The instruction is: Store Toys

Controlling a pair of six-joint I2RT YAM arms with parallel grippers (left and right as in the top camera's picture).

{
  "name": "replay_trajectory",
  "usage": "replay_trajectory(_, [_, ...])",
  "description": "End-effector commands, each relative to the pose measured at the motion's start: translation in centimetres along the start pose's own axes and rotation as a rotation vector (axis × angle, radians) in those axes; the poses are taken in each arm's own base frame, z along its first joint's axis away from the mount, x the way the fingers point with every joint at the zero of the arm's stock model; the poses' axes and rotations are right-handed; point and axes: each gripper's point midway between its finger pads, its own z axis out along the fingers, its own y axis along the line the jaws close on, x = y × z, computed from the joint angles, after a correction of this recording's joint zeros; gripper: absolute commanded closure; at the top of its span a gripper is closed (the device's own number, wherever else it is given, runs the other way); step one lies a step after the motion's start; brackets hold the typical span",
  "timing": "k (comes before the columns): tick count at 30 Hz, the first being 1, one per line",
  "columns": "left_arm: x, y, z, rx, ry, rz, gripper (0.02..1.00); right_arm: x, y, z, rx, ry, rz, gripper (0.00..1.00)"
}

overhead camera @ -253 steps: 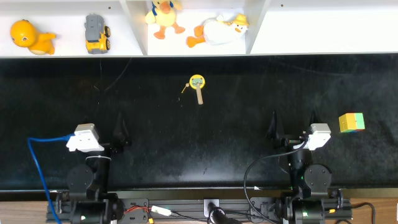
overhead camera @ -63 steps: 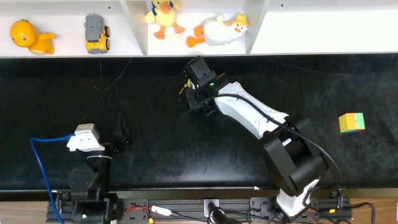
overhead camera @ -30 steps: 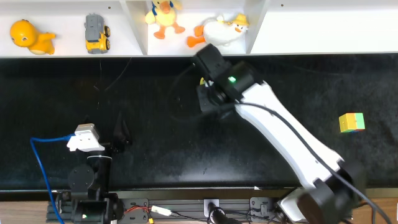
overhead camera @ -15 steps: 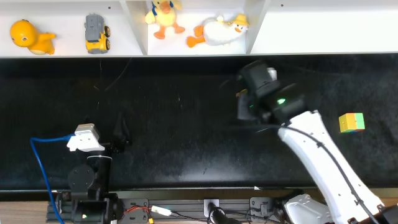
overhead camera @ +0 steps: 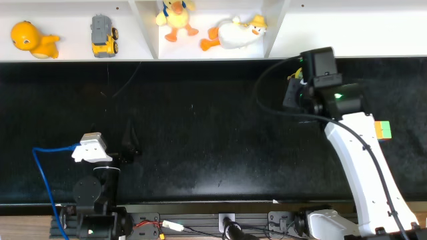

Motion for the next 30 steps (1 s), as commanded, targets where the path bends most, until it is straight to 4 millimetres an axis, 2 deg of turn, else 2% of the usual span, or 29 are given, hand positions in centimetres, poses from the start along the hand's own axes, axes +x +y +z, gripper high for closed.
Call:
replay_trajectory(1, [0.1,0.0,0.0,0.004,-0.005,-0.008,0.020,-1.0,0.0,0.6,-0.086,-0.003,-0.088,0.954])
replay_trajectory(9, [0.1,0.1,0.0,0.004,-0.006,-0.008,0.020,-3.0,-1.0,2.9,-0.107,-0.028,-0.190,0.952])
replay_trajectory(16, [0.1,0.0,0.0,0.004,-0.006,-0.008,0.020,-5.2,-0.4,4.7,-0.116,-0.093,-0.268,0.952])
replay_trajectory(20, [0.1,0.0,0.0,0.004,-0.006,-0.008,0.020,-6.4,0.3,5.5,-0.136,-0.140,-0.371,0.952])
replay_trajectory(30, [0.1,0.0,0.0,0.004,-0.006,-0.008,0.020,-9.8,0.7,6.6,-0.111,-0.266,-0.372,0.954])
